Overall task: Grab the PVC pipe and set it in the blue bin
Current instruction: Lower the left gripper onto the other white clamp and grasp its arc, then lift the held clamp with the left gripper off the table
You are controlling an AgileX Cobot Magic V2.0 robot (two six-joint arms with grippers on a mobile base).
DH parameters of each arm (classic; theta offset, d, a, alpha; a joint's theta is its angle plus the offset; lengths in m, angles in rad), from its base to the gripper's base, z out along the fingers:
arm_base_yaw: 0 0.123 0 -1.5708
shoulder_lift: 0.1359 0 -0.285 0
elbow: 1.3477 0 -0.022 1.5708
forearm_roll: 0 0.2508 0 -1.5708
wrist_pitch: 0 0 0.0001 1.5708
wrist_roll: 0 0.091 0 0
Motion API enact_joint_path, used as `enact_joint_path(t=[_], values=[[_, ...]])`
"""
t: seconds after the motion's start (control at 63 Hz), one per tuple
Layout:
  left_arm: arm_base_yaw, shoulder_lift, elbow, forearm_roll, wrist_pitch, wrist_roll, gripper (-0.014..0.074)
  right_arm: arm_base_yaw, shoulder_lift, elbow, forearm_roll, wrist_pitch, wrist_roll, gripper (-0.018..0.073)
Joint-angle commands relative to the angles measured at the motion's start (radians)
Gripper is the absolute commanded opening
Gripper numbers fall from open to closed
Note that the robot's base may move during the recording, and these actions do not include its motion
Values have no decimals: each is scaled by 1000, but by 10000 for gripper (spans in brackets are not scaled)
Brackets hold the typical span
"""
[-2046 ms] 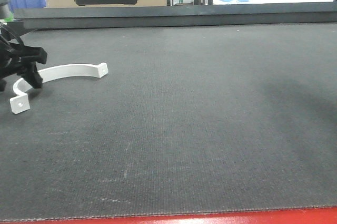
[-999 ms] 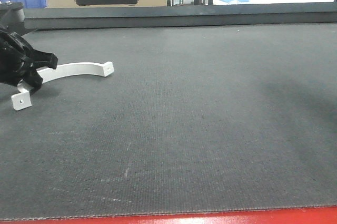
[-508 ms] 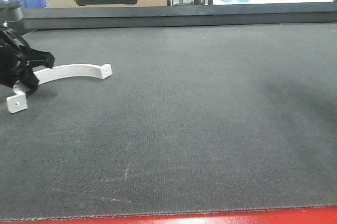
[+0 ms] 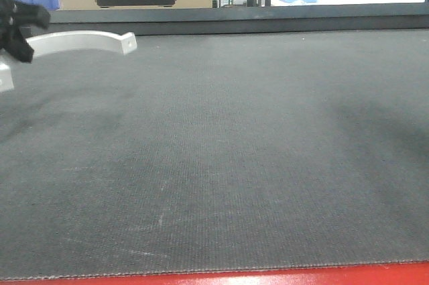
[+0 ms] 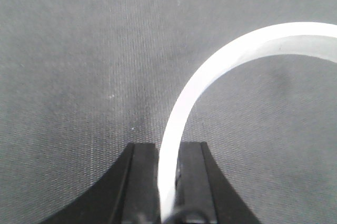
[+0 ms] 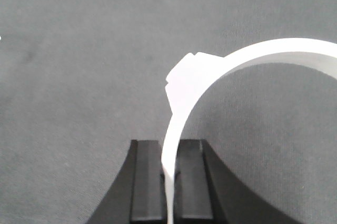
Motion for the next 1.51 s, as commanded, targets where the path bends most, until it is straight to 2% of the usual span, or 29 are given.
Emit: enact_joint_path(t=[0.0, 0.476, 0.92, 1.094, 1.491], values=[[-3, -57, 0, -1, 14, 0, -111, 0, -48, -10, 4, -10, -3, -169], [-3, -460, 13, -5, 108, 0, -111, 0, -334, -7, 4, 25, -4, -169], [-3, -839, 148, -25, 175, 0, -111, 0, -507, 1, -9, 111, -4, -162], [-3, -908, 152, -21, 217, 0, -111, 0, -509, 1, -9, 145, -4, -162], [11, -927, 152, 25, 220, 0, -111, 0, -512, 1, -9, 89, -4, -162]])
